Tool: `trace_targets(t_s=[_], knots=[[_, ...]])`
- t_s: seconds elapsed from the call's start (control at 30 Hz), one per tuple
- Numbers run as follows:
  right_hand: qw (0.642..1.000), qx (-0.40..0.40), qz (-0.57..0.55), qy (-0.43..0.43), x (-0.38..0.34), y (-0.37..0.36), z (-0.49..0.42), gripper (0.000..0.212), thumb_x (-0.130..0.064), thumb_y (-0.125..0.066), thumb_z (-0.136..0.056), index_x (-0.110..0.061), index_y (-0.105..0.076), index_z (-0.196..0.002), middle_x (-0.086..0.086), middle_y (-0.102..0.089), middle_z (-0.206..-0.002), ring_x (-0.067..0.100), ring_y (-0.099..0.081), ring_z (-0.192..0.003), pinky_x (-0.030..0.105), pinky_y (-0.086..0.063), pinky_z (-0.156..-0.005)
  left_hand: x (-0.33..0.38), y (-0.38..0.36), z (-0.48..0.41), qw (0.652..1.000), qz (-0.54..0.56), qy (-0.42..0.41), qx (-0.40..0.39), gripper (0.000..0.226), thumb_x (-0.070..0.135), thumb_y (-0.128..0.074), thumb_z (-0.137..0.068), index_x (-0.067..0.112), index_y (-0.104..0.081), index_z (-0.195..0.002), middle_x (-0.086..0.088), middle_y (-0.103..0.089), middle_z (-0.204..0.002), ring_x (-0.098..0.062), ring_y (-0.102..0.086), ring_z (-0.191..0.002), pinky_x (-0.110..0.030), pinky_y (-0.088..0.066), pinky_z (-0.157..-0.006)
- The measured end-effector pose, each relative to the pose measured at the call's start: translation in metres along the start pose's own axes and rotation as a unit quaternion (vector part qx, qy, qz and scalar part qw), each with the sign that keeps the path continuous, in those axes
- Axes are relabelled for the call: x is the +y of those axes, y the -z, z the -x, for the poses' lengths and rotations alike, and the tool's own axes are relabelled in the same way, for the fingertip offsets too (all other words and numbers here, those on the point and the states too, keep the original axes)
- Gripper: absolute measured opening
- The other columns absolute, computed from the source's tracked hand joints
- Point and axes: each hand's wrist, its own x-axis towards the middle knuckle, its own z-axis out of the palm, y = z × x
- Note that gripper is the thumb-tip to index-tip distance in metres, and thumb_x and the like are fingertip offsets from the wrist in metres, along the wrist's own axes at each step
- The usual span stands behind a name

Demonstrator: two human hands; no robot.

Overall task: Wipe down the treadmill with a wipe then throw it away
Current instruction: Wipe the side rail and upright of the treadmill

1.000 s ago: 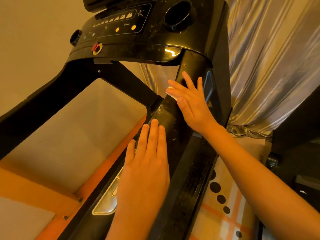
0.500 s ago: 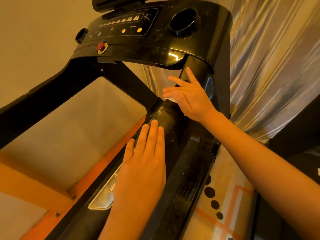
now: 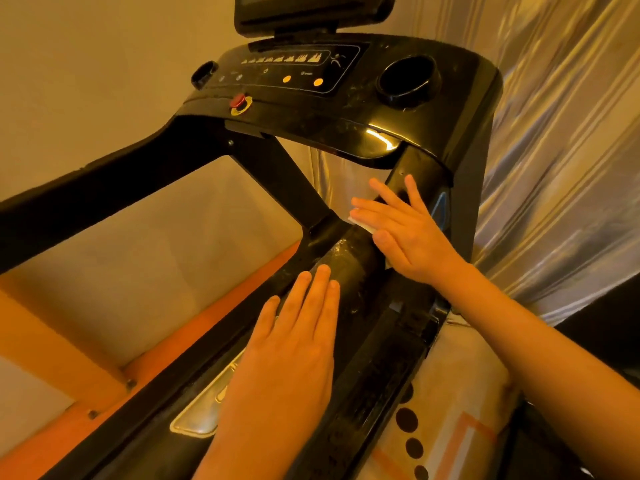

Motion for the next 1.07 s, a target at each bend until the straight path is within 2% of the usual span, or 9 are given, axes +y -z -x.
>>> trace_targets(t_s=[0.1, 0.17, 0.23, 0.3, 0.37, 0.57, 0.73, 0.87, 1.07], knots=[[0.999, 0.038, -0.007, -0.006, -0.012, -0.008, -0.004, 0.045, -0.024, -0.031, -0.108, -0.012, -0.072, -0.122, 0.005, -0.068, -0.134, 0.023, -0.040, -0.148, 0.050, -0.003, -0.127, -0.004, 0.002, 0.003, 1.000, 0.008, 0.006, 0.018, 0.075, 0.032, -0.078, -0.081, 0.009, -0.050, -0.147, -0.012, -0.047, -0.155, -0.029, -0.050, -0.139, -0.049, -0.049, -0.101], [0.998, 0.052, -0.009, 0.014, -0.017, -0.008, -0.015, 0.048, -0.023, -0.031, -0.108, -0.010, -0.077, -0.105, 0.006, -0.076, -0.115, 0.026, -0.052, -0.139, 0.048, -0.007, -0.127, -0.006, 0.004, 0.004, 0.999, 0.002, 0.006, 0.034, 0.061, 0.035, -0.057, -0.092, 0.010, -0.050, -0.147, -0.010, -0.049, -0.153, -0.026, -0.051, -0.138, -0.044, -0.045, -0.103], [0.998, 0.048, -0.019, 0.033, -0.020, -0.004, -0.029, 0.052, -0.022, -0.031, -0.108, -0.011, -0.078, -0.088, 0.005, -0.079, -0.094, 0.026, -0.060, -0.130, 0.044, -0.008, -0.128, -0.007, 0.005, 0.008, 0.999, -0.001, 0.014, 0.035, 0.060, 0.036, -0.041, -0.093, 0.010, -0.051, -0.147, -0.010, -0.051, -0.152, -0.024, -0.052, -0.136, -0.045, -0.042, -0.103], [0.998, 0.033, -0.035, 0.032, -0.022, -0.002, -0.040, 0.056, -0.021, -0.030, -0.107, -0.013, -0.077, -0.080, 0.005, -0.078, -0.082, 0.023, -0.062, -0.126, 0.042, -0.008, -0.128, -0.009, 0.006, 0.013, 0.999, -0.002, 0.025, 0.034, 0.061, 0.036, -0.038, -0.093, 0.010, -0.051, -0.146, -0.010, -0.051, -0.151, -0.025, -0.053, -0.135, -0.045, -0.043, -0.102], [0.998, 0.018, -0.043, 0.033, -0.022, -0.002, -0.040, 0.057, -0.022, -0.028, -0.108, -0.014, -0.078, -0.083, 0.003, -0.078, -0.086, 0.023, -0.060, -0.130, 0.043, -0.006, -0.128, -0.011, 0.006, 0.020, 0.999, 0.003, 0.041, 0.027, 0.061, 0.038, -0.037, -0.095, 0.011, -0.050, -0.147, -0.010, -0.050, -0.152, -0.024, -0.053, -0.135, -0.045, -0.046, -0.101], [0.998, -0.032, -0.048, 0.016, -0.024, -0.001, -0.008, 0.047, -0.029, -0.028, -0.109, -0.015, -0.070, -0.126, -0.001, -0.063, -0.141, 0.019, -0.031, -0.153, 0.054, 0.005, -0.126, -0.011, 0.008, 0.032, 0.997, -0.007, 0.063, 0.034, 0.060, 0.039, -0.037, -0.097, 0.010, -0.048, -0.148, -0.011, -0.050, -0.152, -0.026, -0.051, -0.137, -0.048, -0.048, -0.102], [0.997, -0.027, -0.065, -0.021, -0.044, -0.003, -0.003, 0.051, -0.035, -0.025, -0.109, -0.013, -0.068, -0.126, 0.002, -0.061, -0.142, 0.020, -0.030, -0.153, 0.052, 0.007, -0.126, -0.012, 0.007, 0.031, 0.998, -0.005, 0.064, 0.028, 0.060, 0.039, -0.036, -0.096, 0.010, -0.048, -0.148, -0.012, -0.052, -0.151, -0.027, -0.054, -0.135, -0.049, -0.049, -0.101], [0.998, -0.059, -0.018, 0.021, -0.033, 0.006, -0.005, 0.054, -0.036, -0.020, -0.110, -0.017, -0.066, -0.131, 0.000, -0.061, -0.143, 0.020, -0.029, -0.154, 0.049, 0.012, -0.125, -0.013, 0.006, 0.032, 0.998, 0.001, 0.062, 0.034, 0.059, 0.040, -0.035, -0.096, 0.012, -0.041, -0.148, -0.011, -0.052, -0.150, -0.027, -0.056, -0.133, -0.049, -0.054, -0.098], [0.997, -0.009, -0.062, -0.047, -0.043, -0.007, -0.008, 0.049, -0.028, -0.025, -0.109, -0.018, -0.072, -0.116, -0.001, -0.068, -0.131, 0.017, -0.033, -0.152, 0.054, 0.007, -0.126, -0.012, 0.006, 0.030, 0.996, -0.033, 0.058, 0.055, 0.059, 0.041, -0.037, -0.093, 0.012, -0.049, -0.143, -0.010, -0.056, -0.145, -0.023, -0.050, -0.132, -0.049, -0.043, -0.099]])
